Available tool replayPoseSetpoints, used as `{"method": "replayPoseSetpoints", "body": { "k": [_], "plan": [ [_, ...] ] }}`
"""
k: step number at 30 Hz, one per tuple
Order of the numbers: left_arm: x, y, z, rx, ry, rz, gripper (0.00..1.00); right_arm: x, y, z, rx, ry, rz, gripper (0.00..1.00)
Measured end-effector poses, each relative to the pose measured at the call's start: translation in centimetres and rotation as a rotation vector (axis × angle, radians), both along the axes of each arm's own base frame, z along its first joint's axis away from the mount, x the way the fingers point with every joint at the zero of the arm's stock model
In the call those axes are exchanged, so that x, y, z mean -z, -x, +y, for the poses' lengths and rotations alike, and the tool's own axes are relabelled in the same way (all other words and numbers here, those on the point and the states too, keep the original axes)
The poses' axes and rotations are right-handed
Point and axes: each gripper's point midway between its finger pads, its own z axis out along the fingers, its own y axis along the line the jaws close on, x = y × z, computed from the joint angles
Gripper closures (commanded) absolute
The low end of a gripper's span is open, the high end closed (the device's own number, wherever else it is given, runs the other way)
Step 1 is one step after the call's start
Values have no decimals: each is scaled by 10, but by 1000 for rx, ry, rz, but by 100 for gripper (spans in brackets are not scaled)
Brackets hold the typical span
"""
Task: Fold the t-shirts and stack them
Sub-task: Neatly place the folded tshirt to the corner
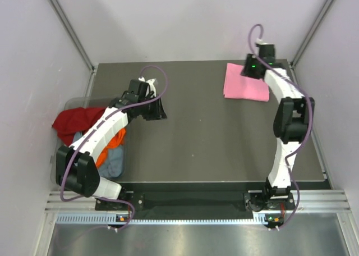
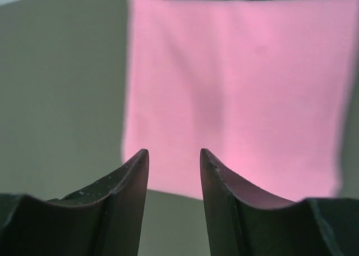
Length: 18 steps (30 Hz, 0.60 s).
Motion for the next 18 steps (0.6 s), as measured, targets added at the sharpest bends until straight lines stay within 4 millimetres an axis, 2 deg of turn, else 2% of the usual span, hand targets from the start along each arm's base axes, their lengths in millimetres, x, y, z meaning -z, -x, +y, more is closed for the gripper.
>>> {"method": "replayPoseSetpoints", "body": {
  "k": [3, 6, 9, 14, 18],
  "plan": [
    [-3, 1, 0, -1, 3, -10, 68, 5, 6, 64, -98, 22, 3, 58],
    [-3, 1, 1, 0, 3, -10, 68, 22, 13, 103, -153, 49, 35, 58],
    [-3, 1, 1, -1, 2, -10, 68, 44, 15, 113, -158, 74, 73, 56],
    [-3, 1, 2, -4, -1, -11, 68, 85, 15, 110, -130, 131, 142, 57],
    [-2, 0, 2, -8, -5, -12, 68, 103, 17, 110, -117, 219, 164, 57]
  ]
}}
